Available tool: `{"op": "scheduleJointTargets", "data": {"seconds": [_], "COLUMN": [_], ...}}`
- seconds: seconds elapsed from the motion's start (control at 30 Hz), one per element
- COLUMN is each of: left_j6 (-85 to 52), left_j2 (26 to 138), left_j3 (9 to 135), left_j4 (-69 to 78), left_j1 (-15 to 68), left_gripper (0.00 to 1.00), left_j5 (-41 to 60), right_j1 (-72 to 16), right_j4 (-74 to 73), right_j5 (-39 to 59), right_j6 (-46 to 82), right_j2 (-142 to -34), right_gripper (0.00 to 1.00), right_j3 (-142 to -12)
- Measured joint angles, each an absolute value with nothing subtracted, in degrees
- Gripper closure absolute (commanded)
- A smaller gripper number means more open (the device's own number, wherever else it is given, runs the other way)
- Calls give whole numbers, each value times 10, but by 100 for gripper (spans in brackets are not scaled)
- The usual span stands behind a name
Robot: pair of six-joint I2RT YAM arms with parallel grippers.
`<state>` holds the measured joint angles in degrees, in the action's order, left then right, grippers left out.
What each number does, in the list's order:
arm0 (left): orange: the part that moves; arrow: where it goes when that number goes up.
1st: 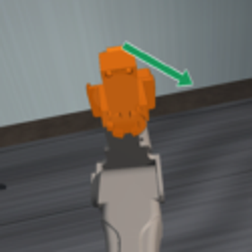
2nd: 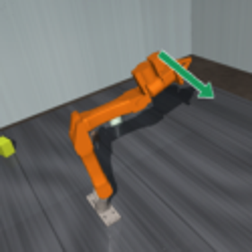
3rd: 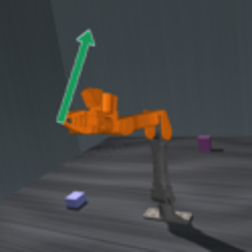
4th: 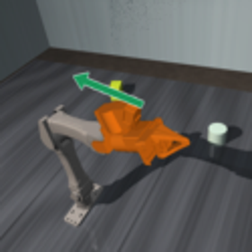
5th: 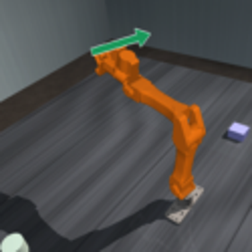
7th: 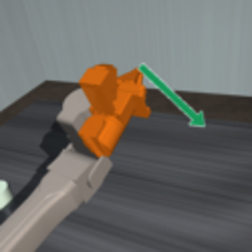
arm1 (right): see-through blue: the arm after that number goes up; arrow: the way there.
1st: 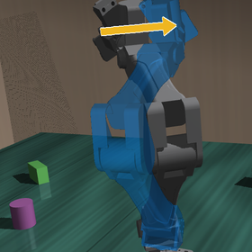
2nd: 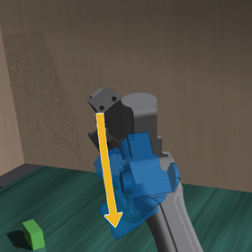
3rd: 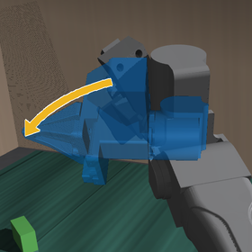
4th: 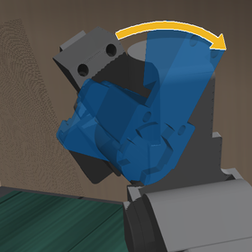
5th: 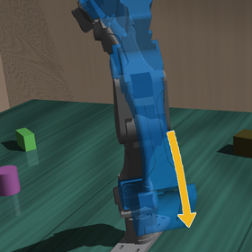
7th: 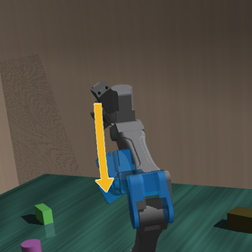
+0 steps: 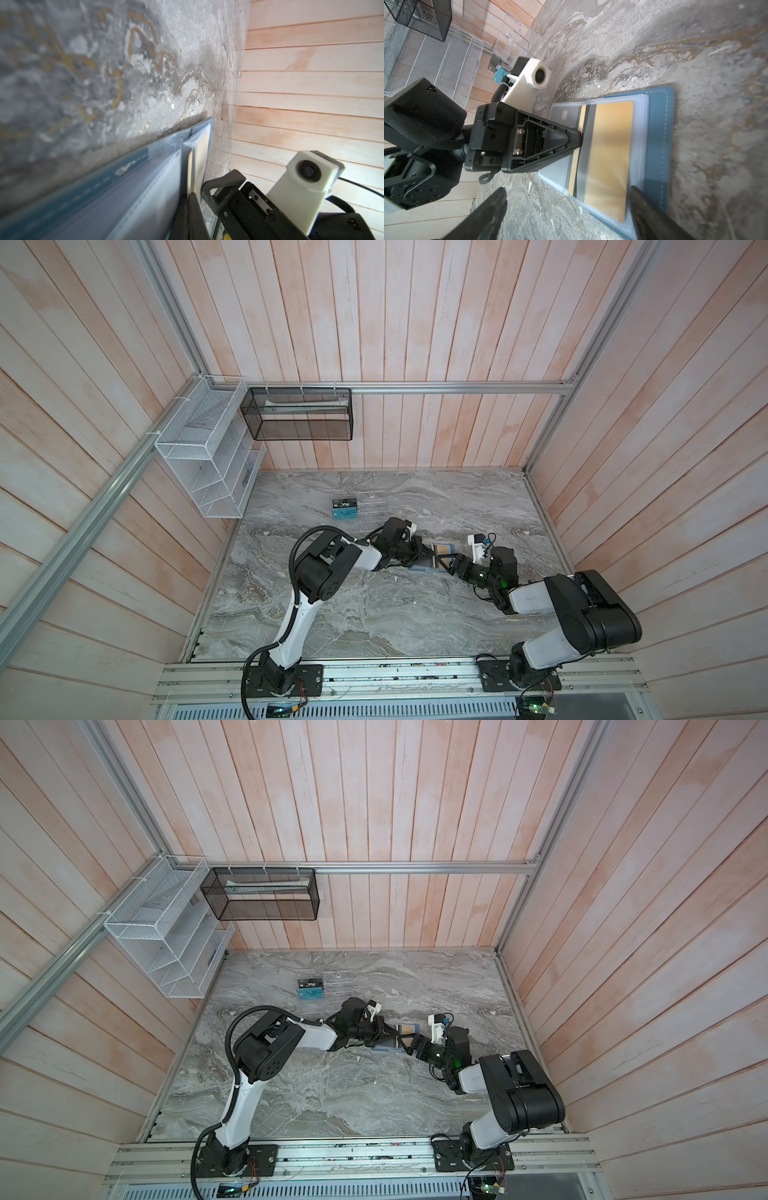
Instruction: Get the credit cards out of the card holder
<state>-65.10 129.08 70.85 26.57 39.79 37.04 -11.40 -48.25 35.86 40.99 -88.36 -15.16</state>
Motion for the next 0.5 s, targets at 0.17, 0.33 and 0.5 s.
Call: {"op": "scheduleJointTargets", "data": {"seconds": [0.17, 0.33, 0.5], "left_j6": [-650, -637, -597], "left_j2": [1291, 1288, 1276], "left_j3": [708, 708, 708], "left_j4": [266, 260, 227], "left_j1": [398, 399, 403], "left_gripper": [100, 100, 100], "left_j5": [370, 367, 344], "right_j1": [-114, -113, -113], "right_j4": [-486, -486, -484], "right_j5": [360, 361, 362], "right_j6": [410, 410, 410], "right_j2": [-888, -888, -888], "right_gripper": [7, 7, 7], "right_j3": [-153, -154, -156]}}
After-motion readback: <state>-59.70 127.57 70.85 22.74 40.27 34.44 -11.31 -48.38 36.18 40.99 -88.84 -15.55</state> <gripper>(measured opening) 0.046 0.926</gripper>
